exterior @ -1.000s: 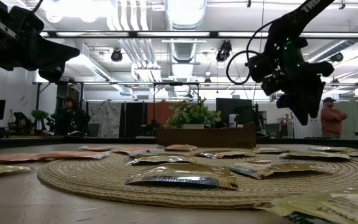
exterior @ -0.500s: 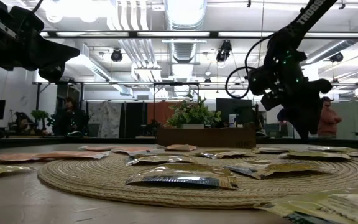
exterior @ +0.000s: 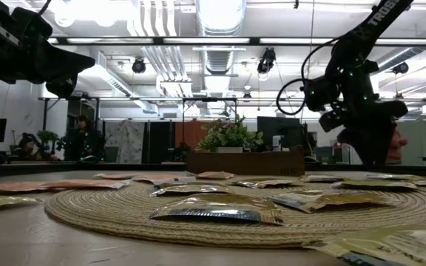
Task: Pick & Place Tea
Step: Put the yellow tea bag into the right section of the wooden organizer
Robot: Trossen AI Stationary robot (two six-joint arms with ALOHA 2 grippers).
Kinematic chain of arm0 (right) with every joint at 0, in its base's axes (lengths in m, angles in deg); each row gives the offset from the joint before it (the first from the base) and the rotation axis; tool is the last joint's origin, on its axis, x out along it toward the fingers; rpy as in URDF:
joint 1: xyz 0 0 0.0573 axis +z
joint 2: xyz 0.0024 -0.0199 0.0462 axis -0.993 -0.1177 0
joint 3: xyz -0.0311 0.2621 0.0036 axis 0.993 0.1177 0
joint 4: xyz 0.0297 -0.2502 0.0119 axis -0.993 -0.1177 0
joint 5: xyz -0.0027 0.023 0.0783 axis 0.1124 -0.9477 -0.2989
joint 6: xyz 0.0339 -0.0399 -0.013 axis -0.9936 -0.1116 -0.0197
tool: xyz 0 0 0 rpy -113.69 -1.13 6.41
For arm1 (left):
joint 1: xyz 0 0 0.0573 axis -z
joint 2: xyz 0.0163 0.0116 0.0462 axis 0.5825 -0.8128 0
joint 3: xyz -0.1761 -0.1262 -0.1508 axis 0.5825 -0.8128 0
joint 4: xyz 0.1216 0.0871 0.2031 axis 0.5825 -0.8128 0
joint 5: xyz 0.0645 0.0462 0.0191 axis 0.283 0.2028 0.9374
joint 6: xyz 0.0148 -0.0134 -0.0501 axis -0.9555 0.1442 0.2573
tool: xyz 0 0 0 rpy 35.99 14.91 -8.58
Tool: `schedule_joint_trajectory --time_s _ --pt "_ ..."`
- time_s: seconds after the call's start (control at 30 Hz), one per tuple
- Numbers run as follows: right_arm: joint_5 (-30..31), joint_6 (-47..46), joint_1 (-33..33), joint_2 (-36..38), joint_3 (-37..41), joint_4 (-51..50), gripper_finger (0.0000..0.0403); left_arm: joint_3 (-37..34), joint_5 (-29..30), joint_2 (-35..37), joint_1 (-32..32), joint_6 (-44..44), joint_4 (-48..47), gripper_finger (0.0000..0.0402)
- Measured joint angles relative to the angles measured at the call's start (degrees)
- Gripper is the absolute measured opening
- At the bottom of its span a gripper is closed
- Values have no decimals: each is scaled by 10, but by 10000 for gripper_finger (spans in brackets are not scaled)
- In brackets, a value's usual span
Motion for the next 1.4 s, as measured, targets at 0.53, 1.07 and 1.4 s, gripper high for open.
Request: schedule_joint_trajectory --time_s 0.53,1.07,1.4 --pt "-4 5 -2 0 36 31 237 0 0 0 0 0 0 0" --pt "-71 11 -2 0 35 21 227 0 0 0 0 0 0 0" --pt "-68 20 -2 0 36 23 225 0 0 0 0 0 0 0"
